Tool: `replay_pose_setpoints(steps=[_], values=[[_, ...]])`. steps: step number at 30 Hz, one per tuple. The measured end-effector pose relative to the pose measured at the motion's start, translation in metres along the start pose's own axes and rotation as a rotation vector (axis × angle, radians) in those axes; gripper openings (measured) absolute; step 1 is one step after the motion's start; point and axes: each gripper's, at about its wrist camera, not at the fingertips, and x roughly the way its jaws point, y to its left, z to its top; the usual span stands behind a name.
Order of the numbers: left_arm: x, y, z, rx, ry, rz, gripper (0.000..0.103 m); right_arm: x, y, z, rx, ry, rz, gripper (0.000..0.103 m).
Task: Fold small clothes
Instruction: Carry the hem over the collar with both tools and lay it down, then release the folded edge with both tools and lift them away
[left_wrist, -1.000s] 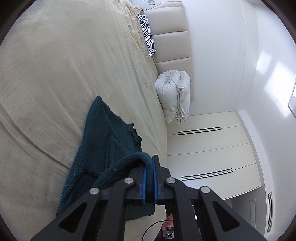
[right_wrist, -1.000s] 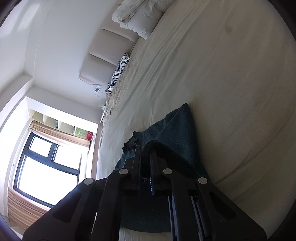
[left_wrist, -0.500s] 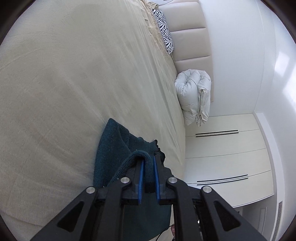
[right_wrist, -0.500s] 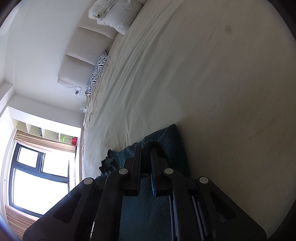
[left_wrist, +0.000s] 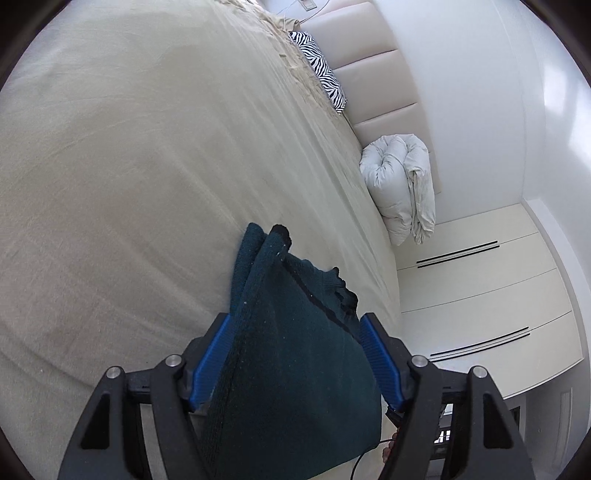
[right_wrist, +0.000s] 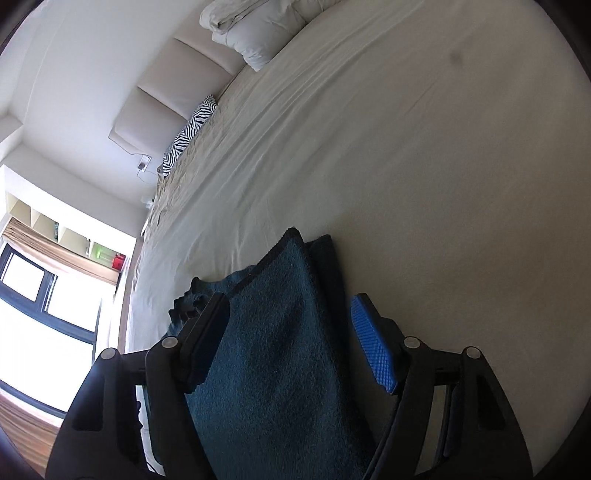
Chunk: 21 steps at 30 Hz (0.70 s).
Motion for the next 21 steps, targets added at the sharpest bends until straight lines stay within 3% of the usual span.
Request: replay_pose_setpoints(steps=[4,9,12,19,21], values=[[-0.009,-0.001,-0.028,0.069,0.011,0.051,0.072,-0.015,0.014,-0.023,-0.150,0.015,-0.063,0.066],[-0.009,0.002,-0.052,0.132,0.024,0.126,0.070,-0.027,0.019,-0.048,-0.242,0.039,-0.097,0.065],[-0.006,0.005,-0.064,0.150,0.040,0.148,0.059,-0.033,0.015,-0.069,-0.264,0.059,-0.110,0.059],[-0.008,0.005,-0.077,0.209,0.027,0.205,0.048,-0.051,0.010,-0.100,-0.312,0.060,-0.163,0.034],[-0.007,0.005,-0.079,0.224,0.025,0.228,0.043,-0.056,0.010,-0.102,-0.316,0.050,-0.163,0.034]])
